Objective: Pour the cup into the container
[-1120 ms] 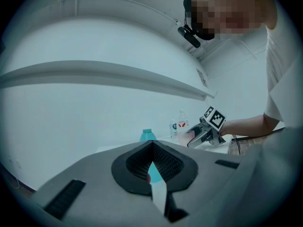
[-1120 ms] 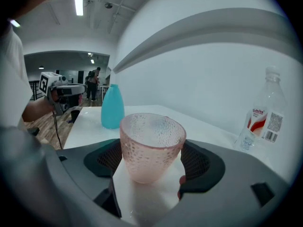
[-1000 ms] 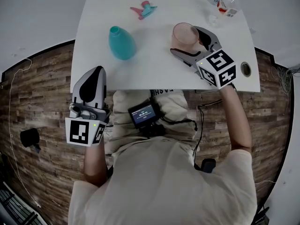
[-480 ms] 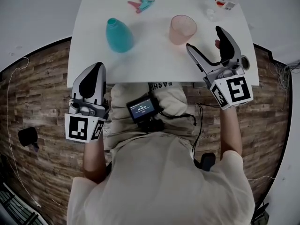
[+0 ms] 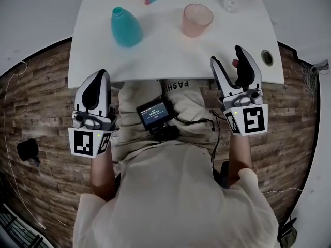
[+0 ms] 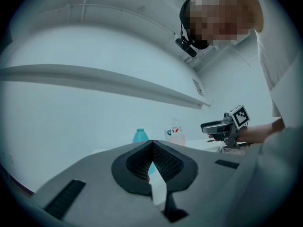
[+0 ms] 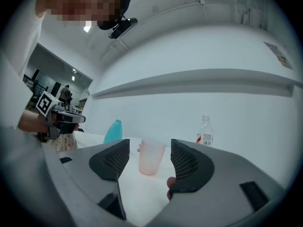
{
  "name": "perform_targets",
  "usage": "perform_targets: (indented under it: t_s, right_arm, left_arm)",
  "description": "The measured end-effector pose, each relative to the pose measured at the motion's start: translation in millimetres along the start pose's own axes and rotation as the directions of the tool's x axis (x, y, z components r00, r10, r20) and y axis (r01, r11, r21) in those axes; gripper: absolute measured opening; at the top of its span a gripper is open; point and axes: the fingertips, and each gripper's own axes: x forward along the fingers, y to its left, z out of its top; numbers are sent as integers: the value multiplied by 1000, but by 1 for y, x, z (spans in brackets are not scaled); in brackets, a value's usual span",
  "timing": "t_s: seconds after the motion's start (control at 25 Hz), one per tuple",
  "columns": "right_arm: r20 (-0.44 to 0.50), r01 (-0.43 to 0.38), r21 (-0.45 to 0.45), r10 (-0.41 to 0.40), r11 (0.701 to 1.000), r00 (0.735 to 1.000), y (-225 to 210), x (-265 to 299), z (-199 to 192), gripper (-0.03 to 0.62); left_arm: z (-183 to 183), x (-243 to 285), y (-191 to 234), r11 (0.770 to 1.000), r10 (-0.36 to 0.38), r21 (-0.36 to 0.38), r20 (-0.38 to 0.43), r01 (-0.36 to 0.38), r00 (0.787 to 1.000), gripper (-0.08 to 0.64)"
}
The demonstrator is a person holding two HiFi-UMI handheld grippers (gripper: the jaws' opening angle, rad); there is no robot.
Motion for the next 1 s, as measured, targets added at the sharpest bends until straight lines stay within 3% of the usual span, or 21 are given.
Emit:
perform_targets:
  t_s: [0.28, 0.72, 0.88, 1.0]
  right_arm:
    - [127, 36, 21, -39, 999, 991, 3, -24, 20, 264]
    - [167, 33, 60, -43, 998, 985, 17, -61, 14, 233]
    - [200, 9, 39, -17, 999, 980, 24, -71, 32, 229]
    - [188, -39, -35, 45, 999, 981, 44, -76, 37, 225]
  left_arm:
    - [1, -10, -21, 1000, -10, -3, 14, 10, 1000, 11]
    - [-13, -48, -42, 1000, 18, -2, -19, -18, 1000, 9]
    - [-8, -61, -55, 1000, 27, 5, -7, -26, 1000, 9]
    - [-8, -69, -59, 999, 32, 4, -6, -32, 999, 9]
